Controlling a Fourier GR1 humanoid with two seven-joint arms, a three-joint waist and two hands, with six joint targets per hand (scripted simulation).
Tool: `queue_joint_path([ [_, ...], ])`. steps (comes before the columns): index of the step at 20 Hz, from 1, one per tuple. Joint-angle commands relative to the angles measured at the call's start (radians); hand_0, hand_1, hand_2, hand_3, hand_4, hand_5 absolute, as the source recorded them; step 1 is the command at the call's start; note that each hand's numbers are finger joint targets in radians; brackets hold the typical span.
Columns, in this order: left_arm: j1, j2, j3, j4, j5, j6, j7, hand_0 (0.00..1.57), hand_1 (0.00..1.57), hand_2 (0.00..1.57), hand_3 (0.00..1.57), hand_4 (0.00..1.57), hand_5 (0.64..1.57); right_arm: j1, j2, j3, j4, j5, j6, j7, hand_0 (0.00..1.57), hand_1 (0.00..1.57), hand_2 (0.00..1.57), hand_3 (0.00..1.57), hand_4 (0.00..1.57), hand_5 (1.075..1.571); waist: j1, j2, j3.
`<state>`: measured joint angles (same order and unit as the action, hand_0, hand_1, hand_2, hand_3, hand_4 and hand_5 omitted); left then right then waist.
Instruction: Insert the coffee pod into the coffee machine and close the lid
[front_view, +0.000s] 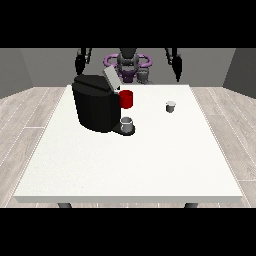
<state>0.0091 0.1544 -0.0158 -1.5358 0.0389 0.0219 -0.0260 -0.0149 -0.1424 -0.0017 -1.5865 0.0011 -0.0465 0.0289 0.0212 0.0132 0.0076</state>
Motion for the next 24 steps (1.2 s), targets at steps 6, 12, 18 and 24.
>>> queue_joint_path([
  [6, 0.044, 0.017, 0.049, -0.022, 0.11, -0.153, -0.149, 0.0, 0.0, 0.0, 0.0, 0.3, 1.571, 0.108, 0.015, -0.001, 0.089, -0.027, 0.075, -0.107, 0.0, 0.0, 0.0, 0.0, 0.13, 1.571, -0.009, -0.048, -0.0076],
  [12, 0.023, 0.071, 0.059, -0.009, 0.033, -0.159, -0.161, 0.0, 0.0, 0.0, 0.0, 0.26, 1.571, 0.046, 0.096, -0.079, 0.072, -0.058, -0.048, -0.179, 0.0, 0.0, 0.0, 0.0, 0.14, 1.571, -0.024, -0.044, -0.0074],
  [18, -0.051, 0.165, 0.11, 0.078, -0.029, -0.19, -0.176, 0.0, 0.0, 0.0, 0.0, 0.0, 1.571, 0.062, 0.138, -0.025, 0.085, -0.002, -0.077, -0.241, 0.0, 0.0, 0.0, 0.0, 0.18, 1.571, -0.057, 0.005, -0.0075],
  [24, -0.253, 0.245, 0.211, 0.237, 0.008, -0.209, -0.069, 0.0, 0.0, 0.0, 0.0, 0.0, 1.571, -0.038, 0.115, -0.028, 0.062, -0.041, -0.035, -0.181, 0.0, 0.0, 0.0, 0.0, 0.19, 1.571, -0.13, 0.105, -0.0076],
])
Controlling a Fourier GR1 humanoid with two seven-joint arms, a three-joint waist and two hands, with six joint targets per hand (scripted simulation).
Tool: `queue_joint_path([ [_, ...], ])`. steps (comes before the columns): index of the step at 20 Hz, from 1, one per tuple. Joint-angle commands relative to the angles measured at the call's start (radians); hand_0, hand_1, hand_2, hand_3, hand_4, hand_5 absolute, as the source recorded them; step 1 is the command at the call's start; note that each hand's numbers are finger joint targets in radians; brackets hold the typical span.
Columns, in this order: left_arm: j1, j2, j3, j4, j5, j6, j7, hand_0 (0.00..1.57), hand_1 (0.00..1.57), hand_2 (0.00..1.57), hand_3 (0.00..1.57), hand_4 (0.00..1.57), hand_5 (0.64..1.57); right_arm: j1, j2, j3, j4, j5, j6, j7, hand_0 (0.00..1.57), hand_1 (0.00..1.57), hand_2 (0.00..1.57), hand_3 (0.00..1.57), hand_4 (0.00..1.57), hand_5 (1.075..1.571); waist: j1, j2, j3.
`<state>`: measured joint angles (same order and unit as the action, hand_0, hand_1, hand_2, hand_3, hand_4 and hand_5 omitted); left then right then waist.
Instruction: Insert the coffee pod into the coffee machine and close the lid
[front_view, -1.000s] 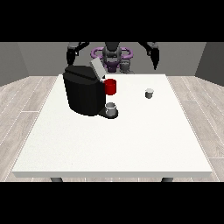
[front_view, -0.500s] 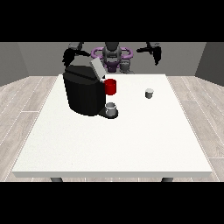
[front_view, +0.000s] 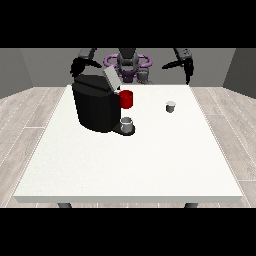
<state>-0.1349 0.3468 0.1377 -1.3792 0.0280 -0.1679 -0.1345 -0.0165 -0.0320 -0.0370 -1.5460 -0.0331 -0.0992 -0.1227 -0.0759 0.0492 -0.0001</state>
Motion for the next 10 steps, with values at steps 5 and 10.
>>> queue_joint_path([
  [5, -0.153, 0.082, 0.045, 0.224, -0.055, -0.027, 0.014, 0.0, 0.0, 0.0, 0.0, 0.0, 1.571, -0.032, 0.031, 0.056, -0.01, 0.006, -0.001, -0.011, 0.0, 0.0, 0.0, 0.0, 0.28, 1.571, -0.071, 0.093, -0.0002],
  [10, -0.194, 0.075, 0.044, 0.371, -0.111, -0.007, -0.059, 0.0, 0.0, 0.0, 0.0, 0.0, 1.571, -0.125, -0.006, 0.026, -0.025, 0.007, -0.008, 0.087, 0.0, 0.0, 0.0, 0.0, 0.35, 1.571, -0.063, 0.134, -0.0006],
])
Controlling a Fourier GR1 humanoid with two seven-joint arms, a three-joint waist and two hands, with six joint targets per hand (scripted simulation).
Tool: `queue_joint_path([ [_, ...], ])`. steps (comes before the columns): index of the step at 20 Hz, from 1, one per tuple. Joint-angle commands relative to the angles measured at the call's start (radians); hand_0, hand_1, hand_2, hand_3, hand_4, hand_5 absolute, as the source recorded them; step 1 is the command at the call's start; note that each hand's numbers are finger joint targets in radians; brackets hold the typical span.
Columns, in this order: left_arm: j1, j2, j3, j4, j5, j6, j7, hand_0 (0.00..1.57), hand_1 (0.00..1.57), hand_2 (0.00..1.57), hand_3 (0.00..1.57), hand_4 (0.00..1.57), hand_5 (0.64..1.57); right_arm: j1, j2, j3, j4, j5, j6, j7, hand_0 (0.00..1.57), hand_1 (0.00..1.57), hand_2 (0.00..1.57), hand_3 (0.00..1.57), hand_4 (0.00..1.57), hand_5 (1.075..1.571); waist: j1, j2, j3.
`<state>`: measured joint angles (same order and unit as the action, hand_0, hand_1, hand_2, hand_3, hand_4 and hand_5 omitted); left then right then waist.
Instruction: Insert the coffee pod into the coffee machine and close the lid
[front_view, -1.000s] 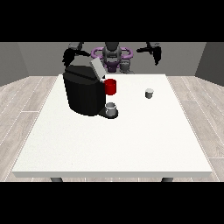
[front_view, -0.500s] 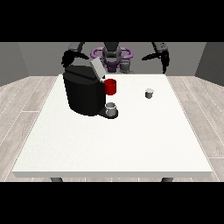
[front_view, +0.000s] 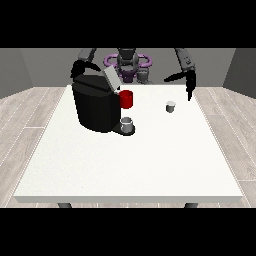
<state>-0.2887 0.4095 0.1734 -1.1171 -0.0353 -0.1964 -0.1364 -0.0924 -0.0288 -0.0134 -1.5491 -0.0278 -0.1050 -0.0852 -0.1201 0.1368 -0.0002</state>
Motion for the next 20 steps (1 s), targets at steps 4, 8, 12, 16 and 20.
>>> queue_joint_path([
  [4, -0.126, -0.023, -0.023, 0.15, -0.079, 0.048, 0.016, 0.0, 0.0, 0.0, 0.0, 0.0, 1.571, -0.112, -0.007, -0.023, 0.053, 0.016, -0.035, 0.053, 0.0, 0.0, 0.0, 0.0, 0.37, 1.571, -0.006, 0.054, -0.0001],
  [8, -0.12, 0.023, -0.038, 0.225, -0.138, 0.024, -0.027, 0.0, 0.0, 0.0, 0.0, 0.0, 1.571, -0.076, 0.012, 0.004, 0.071, 0.057, -0.069, 0.056, 0.0, 0.0, 0.0, 0.0, 0.41, 1.571, 0.005, 0.037, -0.0002],
  [12, -0.176, -0.013, -0.072, 0.261, -0.202, 0.072, -0.002, 0.0, 0.0, 0.37, 0.0, 0.0, 1.571, -0.091, -0.004, -0.008, 0.13, 0.055, -0.048, 0.03, 0.0, 0.0, 0.0, 0.0, 0.42, 1.571, -0.007, 0.032, 0.0],
  [16, -0.173, -0.002, -0.067, 0.339, -0.245, 0.089, -0.046, 0.45, 0.45, 0.61, 0.3, 0.0, 1.571, -0.076, -0.016, -0.017, 0.139, 0.059, -0.049, 0.048, 0.0, 0.0, 0.0, 0.0, 0.36, 1.571, 0.001, 0.01, 0.0],
  [20, -0.196, 0.031, -0.055, 0.405, -0.272, 0.093, -0.045, 0.76, 0.76, 0.82, 0.51, 0.0, 1.571, -0.09, -0.031, -0.042, 0.135, 0.007, -0.002, 0.028, 0.0, 0.0, 0.0, 0.0, 0.39, 1.571, -0.029, 0.033, -0.0001],
])
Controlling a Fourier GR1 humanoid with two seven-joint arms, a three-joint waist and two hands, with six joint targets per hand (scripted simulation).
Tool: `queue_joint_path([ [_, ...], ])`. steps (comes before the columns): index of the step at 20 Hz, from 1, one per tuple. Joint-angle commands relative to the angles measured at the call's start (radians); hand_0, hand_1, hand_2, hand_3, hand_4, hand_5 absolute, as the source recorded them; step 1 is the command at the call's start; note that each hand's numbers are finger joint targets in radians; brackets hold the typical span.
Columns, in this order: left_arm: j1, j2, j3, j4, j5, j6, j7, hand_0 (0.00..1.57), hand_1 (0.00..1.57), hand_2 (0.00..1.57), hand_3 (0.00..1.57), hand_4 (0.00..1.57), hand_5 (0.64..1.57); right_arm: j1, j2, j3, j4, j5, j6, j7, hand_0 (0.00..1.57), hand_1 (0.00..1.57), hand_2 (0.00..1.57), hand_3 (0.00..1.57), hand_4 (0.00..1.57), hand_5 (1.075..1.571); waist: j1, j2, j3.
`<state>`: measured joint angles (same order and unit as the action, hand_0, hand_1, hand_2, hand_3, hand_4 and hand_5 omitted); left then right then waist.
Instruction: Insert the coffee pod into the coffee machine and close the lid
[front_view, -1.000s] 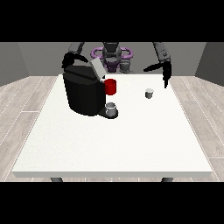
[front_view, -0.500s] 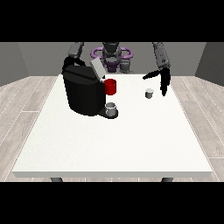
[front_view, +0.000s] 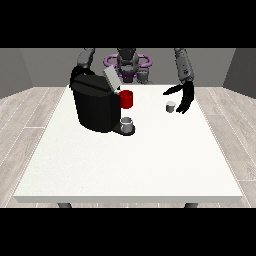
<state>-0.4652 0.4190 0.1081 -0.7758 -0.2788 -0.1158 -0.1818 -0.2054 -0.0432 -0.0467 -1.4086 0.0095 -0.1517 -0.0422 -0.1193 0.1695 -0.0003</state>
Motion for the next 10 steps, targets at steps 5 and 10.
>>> queue_joint_path([
  [5, -0.028, 0.057, -0.03, 0.118, -0.123, 0.055, -0.087, 0.6, 0.6, 0.72, 0.47, 0.0, 1.571, -0.011, 0.011, 0.025, -0.015, 0.01, 0.002, 0.004, 0.0, 0.0, 0.0, 0.0, 0.43, 1.571, -0.024, 0.035, -0.0003],
  [10, -0.037, -0.045, -0.088, 0.119, -0.205, 0.17, -0.06, 0.65, 0.65, 0.79, 0.53, 0.0, 1.571, -0.045, -0.001, 0.0, -0.003, 0.008, -0.02, 0.068, 0.0, 0.0, 0.0, 0.0, 0.49, 1.571, -0.02, -0.006, -0.0002],
])
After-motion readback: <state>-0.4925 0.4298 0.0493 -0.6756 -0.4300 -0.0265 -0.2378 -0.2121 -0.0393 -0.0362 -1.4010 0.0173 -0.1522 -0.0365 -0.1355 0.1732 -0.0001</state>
